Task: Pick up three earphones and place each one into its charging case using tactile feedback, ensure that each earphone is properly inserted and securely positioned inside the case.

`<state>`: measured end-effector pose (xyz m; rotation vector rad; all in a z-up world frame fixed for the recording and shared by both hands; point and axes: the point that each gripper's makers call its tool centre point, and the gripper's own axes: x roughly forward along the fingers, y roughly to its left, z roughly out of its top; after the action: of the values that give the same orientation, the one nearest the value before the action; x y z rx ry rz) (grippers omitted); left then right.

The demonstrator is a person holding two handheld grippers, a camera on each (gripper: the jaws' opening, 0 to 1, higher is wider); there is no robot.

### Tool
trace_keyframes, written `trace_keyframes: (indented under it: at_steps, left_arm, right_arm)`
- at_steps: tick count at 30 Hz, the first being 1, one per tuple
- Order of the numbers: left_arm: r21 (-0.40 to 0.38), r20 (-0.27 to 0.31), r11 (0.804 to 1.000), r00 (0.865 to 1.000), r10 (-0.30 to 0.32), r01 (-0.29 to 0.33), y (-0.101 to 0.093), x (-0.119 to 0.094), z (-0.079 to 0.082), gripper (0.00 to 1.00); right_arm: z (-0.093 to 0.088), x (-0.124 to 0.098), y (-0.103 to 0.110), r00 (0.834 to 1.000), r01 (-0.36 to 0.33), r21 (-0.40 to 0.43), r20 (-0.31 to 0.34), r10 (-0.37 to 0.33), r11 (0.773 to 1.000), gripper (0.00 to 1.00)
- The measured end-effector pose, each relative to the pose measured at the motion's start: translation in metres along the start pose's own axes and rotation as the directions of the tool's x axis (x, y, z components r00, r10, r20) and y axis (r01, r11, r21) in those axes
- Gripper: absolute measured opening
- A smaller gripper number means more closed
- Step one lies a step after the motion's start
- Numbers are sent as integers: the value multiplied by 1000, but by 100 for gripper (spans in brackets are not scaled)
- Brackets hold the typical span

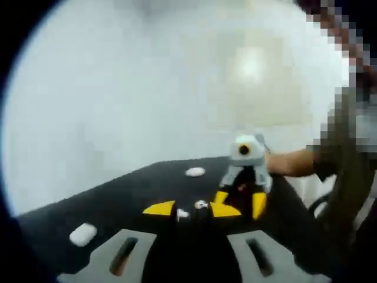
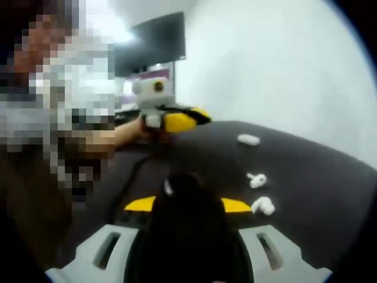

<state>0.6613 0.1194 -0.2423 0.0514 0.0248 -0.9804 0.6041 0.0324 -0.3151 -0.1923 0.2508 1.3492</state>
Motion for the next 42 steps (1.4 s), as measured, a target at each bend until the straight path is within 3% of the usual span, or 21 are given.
trace_keyframes:
  at_steps: [1,2,3,7,10,15,16,18,25,29,33,35,37,39,41,42]
  left_arm:
    - [-32,-12,998,999,48,-48,12,-3,-4,12]
    - [-16,-27,990,990,137,-137,31,-6,-8,12]
    - [31,-44,983,983,180,-179,38,-8,-12,11]
    - [56,-35,969,970,242,-240,46,-9,-12,12]
    - [97,-3,952,956,292,-290,52,-11,-9,21]
    - [35,26,960,961,276,-276,53,-8,-7,31]
    - [37,26,961,962,273,-274,53,-7,-7,31]
    - [55,14,961,962,272,-273,53,-4,-10,32]
    - [88,-11,960,964,267,-265,54,1,-16,34]
    - [110,-24,957,962,272,-267,55,1,-19,34]
    - [139,-40,952,959,280,-273,54,0,-22,34]
    - [158,-44,948,957,287,-277,53,-1,-22,34]
    - [164,-33,945,956,292,-283,54,-3,-19,34]
    - [145,-25,947,956,292,-285,55,-5,-17,34]
    - [135,-18,948,956,294,-289,56,-6,-15,34]
    - [136,-12,945,953,302,-298,57,-7,-14,34]
  right_arm:
    - [-1,2,2,1000,0,-9,-17,-1,1000,43]
    - [-2,5,2,999,13,-34,-32,-14,999,44]
    - [-2,7,3,999,14,-46,-41,-15,999,44]
    - [0,11,2,998,15,-31,-61,-17,999,45]
    - [-1,15,2,997,10,-39,-76,-13,999,45]
    - [0,24,1,997,0,-47,-73,-3,999,47]
    - [0,24,1,998,-2,-46,-68,-1,999,47]
    - [1,24,2,998,3,-53,-63,-6,999,37]
    - [3,22,0,998,38,-106,-51,-43,994,36]
    - [9,17,3,996,64,-194,-49,-75,979,36]
    - [38,-2,-1,986,158,-236,94,-140,959,36]
    - [58,-25,-12,960,243,-213,192,-203,946,36]
    - [74,-55,-36,910,369,-164,262,-320,915,36]
    - [81,-90,-66,832,513,-99,303,-466,852,36]
    - [74,-134,-101,719,653,20,295,-629,757,36]
    - [68,-145,-110,692,681,61,272,-669,730,36]
